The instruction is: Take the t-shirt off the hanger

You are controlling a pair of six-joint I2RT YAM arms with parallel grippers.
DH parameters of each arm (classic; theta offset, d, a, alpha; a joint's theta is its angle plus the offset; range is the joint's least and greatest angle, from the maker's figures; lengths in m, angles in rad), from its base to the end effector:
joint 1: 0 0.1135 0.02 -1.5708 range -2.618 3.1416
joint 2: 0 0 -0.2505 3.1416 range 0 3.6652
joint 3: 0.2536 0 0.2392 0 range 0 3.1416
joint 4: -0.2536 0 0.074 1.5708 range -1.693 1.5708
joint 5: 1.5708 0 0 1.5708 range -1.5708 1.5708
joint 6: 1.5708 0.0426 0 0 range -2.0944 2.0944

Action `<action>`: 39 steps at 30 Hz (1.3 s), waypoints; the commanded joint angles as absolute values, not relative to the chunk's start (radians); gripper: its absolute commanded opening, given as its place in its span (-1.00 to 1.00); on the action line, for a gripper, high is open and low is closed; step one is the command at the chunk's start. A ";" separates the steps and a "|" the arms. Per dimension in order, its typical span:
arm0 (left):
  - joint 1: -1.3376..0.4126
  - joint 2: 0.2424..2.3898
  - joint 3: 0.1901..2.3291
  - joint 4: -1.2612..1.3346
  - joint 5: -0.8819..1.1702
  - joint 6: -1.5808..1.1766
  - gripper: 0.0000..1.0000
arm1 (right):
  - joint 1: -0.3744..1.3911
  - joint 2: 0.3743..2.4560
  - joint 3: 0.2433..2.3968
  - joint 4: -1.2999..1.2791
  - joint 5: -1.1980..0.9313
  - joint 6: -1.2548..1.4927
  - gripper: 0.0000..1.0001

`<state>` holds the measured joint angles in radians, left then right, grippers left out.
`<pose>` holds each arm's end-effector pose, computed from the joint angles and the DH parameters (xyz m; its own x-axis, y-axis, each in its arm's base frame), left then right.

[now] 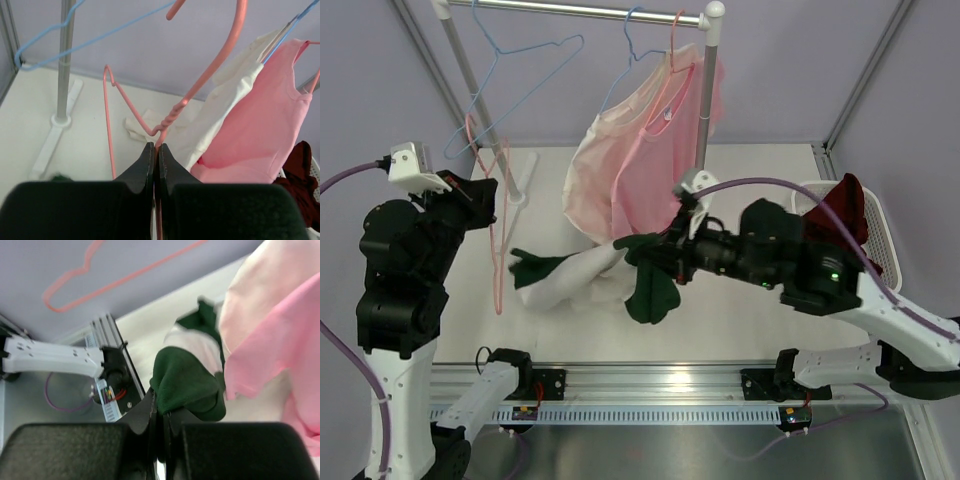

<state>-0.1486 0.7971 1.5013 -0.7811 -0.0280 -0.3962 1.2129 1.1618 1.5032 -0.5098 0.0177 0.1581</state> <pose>0.0979 -0.0135 0.4794 -0.1166 -0.3726 -0.9206 0.0818 0.9202 -0.3828 0.0825 0.2184 0.4579 -0.2045 -0.0973 -0.9740 -0.9095 0.3867 0.1523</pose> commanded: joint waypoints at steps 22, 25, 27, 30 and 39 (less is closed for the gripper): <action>-0.144 1.083 1.677 -0.259 0.141 -0.109 -1.00 | 0.431 1.617 2.643 -0.951 0.114 -0.044 -1.00; -0.144 1.089 1.666 -0.227 0.129 -0.091 -1.00 | 0.368 1.617 2.655 -0.890 0.203 -0.093 -1.00; -0.144 1.104 1.667 -0.216 0.127 -0.080 -1.00 | 0.347 1.589 2.639 -0.789 0.265 -0.130 -1.00; -0.146 1.129 1.657 -0.192 0.121 -0.080 -1.00 | 0.330 1.559 2.611 -0.637 0.379 -0.239 -1.00; -0.127 1.213 1.623 -0.057 0.156 -0.106 -1.00 | 0.204 1.614 2.675 -0.349 0.584 -0.547 -1.00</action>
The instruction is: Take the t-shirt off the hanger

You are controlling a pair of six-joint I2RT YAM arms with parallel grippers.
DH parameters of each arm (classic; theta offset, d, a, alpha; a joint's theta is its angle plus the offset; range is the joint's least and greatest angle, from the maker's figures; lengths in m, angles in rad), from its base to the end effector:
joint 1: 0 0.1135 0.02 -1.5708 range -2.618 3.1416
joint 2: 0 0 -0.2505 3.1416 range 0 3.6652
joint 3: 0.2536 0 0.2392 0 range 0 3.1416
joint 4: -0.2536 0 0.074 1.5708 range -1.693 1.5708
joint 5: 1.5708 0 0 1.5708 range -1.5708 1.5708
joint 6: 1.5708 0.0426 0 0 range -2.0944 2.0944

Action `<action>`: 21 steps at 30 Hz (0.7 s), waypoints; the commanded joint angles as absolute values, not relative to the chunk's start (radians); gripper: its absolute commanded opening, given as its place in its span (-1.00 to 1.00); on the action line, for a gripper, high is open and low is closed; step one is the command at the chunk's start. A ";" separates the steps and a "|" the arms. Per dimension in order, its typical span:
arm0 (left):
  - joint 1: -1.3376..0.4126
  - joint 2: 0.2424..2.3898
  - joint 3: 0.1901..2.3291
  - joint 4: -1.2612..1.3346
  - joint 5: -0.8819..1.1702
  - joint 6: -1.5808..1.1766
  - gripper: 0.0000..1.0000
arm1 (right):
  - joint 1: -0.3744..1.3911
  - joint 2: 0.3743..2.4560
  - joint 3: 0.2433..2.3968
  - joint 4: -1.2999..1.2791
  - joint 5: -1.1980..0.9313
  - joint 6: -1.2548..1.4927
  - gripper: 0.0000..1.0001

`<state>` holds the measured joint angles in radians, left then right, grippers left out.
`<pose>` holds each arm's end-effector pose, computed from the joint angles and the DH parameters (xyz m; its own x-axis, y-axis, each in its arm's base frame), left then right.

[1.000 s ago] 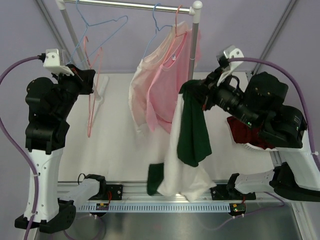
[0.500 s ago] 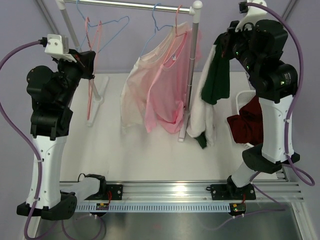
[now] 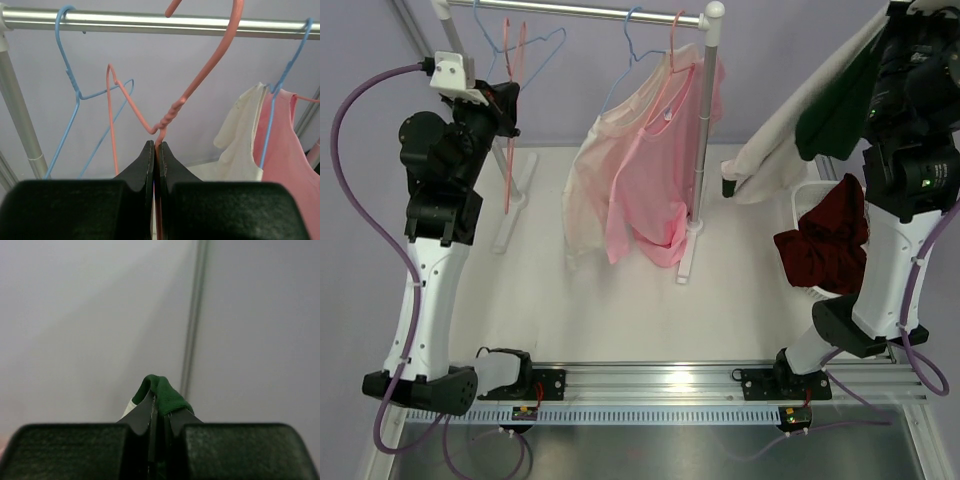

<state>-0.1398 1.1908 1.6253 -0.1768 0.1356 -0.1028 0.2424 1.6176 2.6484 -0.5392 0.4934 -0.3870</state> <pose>0.2212 -0.0369 0.5277 0.2236 -0.1341 -0.9654 0.2920 0.9542 -0.0650 0.1967 0.0278 0.6458 0.3512 -0.2556 -0.9008 0.3525 0.9273 -0.1257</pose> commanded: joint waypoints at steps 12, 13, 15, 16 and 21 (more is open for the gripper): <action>-0.127 1.333 1.624 0.106 0.149 -0.092 -1.00 | -0.187 1.535 2.366 -0.518 0.548 -0.266 -1.00; -0.127 1.339 1.629 0.109 0.138 -0.097 -1.00 | -0.195 1.536 2.308 -0.556 0.529 -0.214 -1.00; -0.127 1.350 1.634 0.115 0.133 -0.094 -1.00 | -0.225 1.502 2.153 -0.543 0.514 -0.146 -1.00; -0.127 1.354 1.637 0.117 0.127 -0.092 -1.00 | -0.238 1.473 2.105 -0.528 0.471 -0.082 -1.00; -0.127 1.367 1.655 0.110 0.121 -0.071 -1.00 | -0.265 1.468 1.987 -0.544 0.413 -0.006 -1.00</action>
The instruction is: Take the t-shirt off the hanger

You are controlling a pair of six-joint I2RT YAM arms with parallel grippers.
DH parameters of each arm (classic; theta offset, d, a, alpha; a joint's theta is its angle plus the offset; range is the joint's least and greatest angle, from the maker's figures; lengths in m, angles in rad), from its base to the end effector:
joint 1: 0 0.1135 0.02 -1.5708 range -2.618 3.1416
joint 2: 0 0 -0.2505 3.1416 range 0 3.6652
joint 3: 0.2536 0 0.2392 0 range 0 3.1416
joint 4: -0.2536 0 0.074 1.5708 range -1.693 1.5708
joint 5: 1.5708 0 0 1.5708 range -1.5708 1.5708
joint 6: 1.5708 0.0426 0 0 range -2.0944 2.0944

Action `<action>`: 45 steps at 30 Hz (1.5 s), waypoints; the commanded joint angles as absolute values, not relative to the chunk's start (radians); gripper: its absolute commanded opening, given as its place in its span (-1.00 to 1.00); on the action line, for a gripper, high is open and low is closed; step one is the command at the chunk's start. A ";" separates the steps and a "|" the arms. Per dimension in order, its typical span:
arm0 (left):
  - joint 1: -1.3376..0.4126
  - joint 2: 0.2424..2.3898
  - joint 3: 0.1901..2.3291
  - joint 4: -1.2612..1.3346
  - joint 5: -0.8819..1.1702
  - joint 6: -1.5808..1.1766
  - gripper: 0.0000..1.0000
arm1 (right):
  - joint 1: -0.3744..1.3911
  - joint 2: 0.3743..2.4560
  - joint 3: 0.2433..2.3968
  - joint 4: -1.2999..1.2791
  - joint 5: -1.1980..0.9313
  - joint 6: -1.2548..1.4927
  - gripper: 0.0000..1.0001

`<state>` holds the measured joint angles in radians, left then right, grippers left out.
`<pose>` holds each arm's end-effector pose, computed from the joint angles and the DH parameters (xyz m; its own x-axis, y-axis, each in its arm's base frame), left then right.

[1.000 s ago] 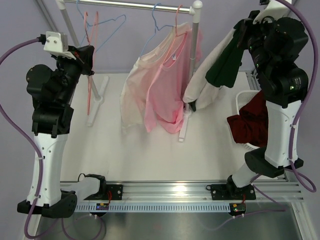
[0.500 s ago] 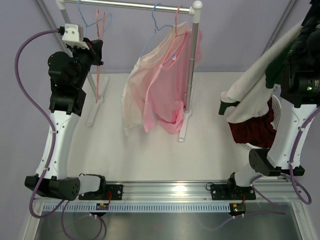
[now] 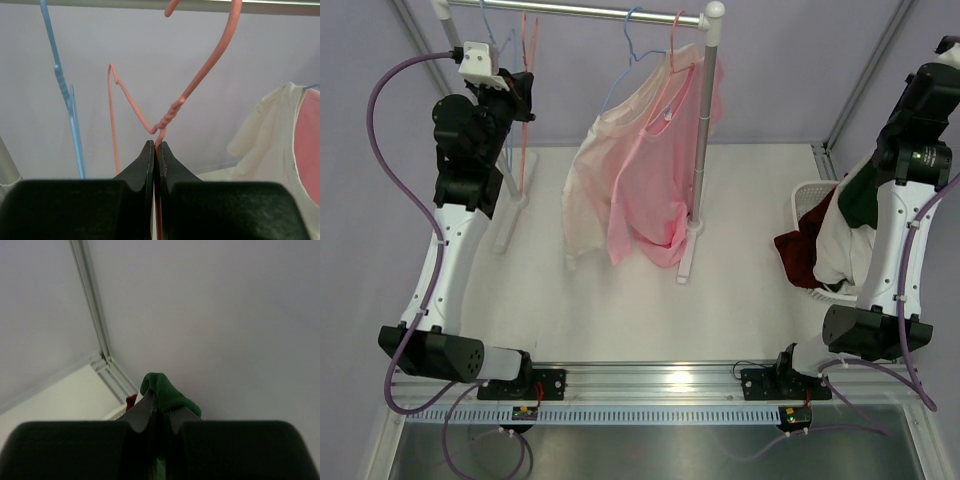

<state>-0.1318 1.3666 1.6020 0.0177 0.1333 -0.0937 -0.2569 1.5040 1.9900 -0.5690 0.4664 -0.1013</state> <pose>0.2896 -0.0441 0.5003 0.2230 -0.1231 -0.9670 0.2799 0.9583 -0.0574 0.2772 -0.0926 0.5154 -0.1465 -0.0549 -0.9877 0.6489 0.7483 -0.1379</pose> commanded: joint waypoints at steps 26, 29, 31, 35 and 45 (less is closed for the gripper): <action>-0.124 1.516 1.770 0.225 0.052 -0.106 -1.00 | -0.278 1.502 1.609 -0.571 0.390 0.302 -1.00; -0.118 1.525 1.778 0.238 0.046 -0.107 -1.00 | -0.278 1.456 1.548 -0.491 0.380 0.304 -1.00; -0.117 1.548 1.799 0.221 0.037 -0.106 -1.00 | -0.279 1.462 1.565 -0.509 0.376 0.298 -0.44; -0.104 1.582 1.841 0.205 0.034 -0.098 -1.00 | -0.278 1.502 1.653 -0.616 0.422 0.334 0.99; -0.077 1.571 1.836 0.221 0.005 -0.109 -0.04 | -0.278 1.342 1.658 -0.591 0.388 0.279 0.99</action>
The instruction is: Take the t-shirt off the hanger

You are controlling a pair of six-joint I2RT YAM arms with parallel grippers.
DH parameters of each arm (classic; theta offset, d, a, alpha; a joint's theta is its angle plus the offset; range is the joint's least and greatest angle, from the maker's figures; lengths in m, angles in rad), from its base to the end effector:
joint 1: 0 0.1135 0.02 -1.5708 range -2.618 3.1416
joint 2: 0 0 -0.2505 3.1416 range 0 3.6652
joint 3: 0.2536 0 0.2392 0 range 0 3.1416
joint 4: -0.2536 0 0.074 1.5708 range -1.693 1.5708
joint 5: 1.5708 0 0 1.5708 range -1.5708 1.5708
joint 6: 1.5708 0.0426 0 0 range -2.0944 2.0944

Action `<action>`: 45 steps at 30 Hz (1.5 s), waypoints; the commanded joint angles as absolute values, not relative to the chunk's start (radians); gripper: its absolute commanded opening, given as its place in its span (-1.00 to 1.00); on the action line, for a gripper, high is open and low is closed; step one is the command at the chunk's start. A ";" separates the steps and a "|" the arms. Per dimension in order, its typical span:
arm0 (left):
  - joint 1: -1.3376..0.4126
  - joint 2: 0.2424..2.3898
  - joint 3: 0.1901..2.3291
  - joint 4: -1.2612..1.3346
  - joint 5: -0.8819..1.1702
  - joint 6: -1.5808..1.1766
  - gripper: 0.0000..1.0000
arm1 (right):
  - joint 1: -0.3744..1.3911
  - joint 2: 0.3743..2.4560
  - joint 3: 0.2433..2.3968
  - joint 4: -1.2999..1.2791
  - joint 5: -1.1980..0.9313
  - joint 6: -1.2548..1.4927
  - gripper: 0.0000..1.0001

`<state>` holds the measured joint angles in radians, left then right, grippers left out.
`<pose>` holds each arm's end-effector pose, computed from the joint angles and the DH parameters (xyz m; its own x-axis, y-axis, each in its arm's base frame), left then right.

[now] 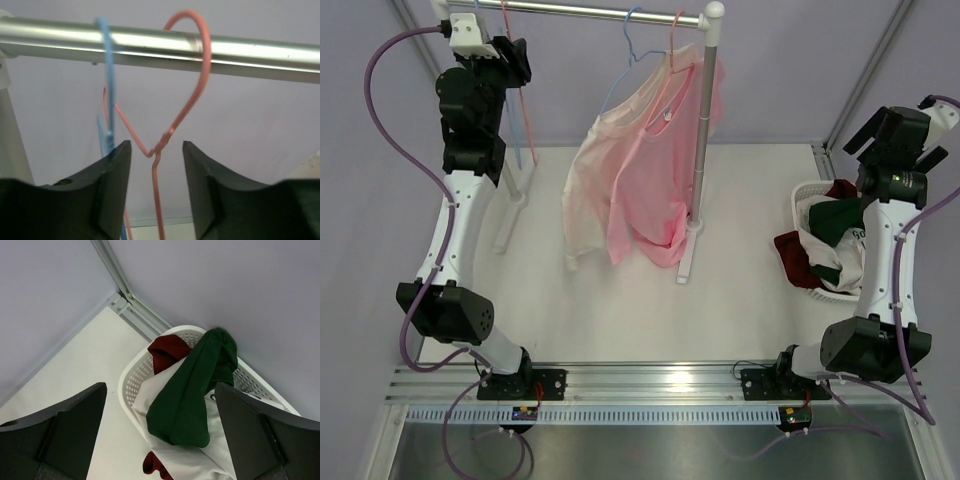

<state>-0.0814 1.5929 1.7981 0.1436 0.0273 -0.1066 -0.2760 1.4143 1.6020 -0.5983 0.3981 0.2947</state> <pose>0.3483 -0.0296 0.5097 0.3273 -0.1334 -0.9354 0.1425 0.9856 -0.0907 0.2852 -0.0979 0.4179 -0.1952 0.3336 -0.9223 0.6792 0.7244 0.1182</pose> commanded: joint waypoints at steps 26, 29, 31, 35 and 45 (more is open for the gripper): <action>-0.080 1.229 1.766 0.072 0.432 -0.219 0.37 | -0.189 1.296 1.681 -0.571 0.235 0.238 0.99; -0.078 1.296 1.842 0.037 0.572 -0.233 0.44 | -0.189 1.278 1.657 -0.551 0.177 0.229 0.99; -0.078 1.362 1.914 0.003 0.626 -0.236 0.50 | -0.189 1.267 1.651 -0.551 0.166 0.232 0.99; -0.078 1.471 2.006 -0.081 0.755 -0.239 0.61 | -0.189 1.258 1.652 -0.558 0.124 0.224 0.99; -0.123 1.609 2.029 -0.155 0.911 -0.174 0.79 | -0.189 1.229 1.646 -0.560 0.101 0.219 0.99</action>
<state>-0.0990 1.6234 1.9903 -0.1410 0.8257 -0.2127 -0.1970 1.2556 1.6482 -0.5884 0.1284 0.2390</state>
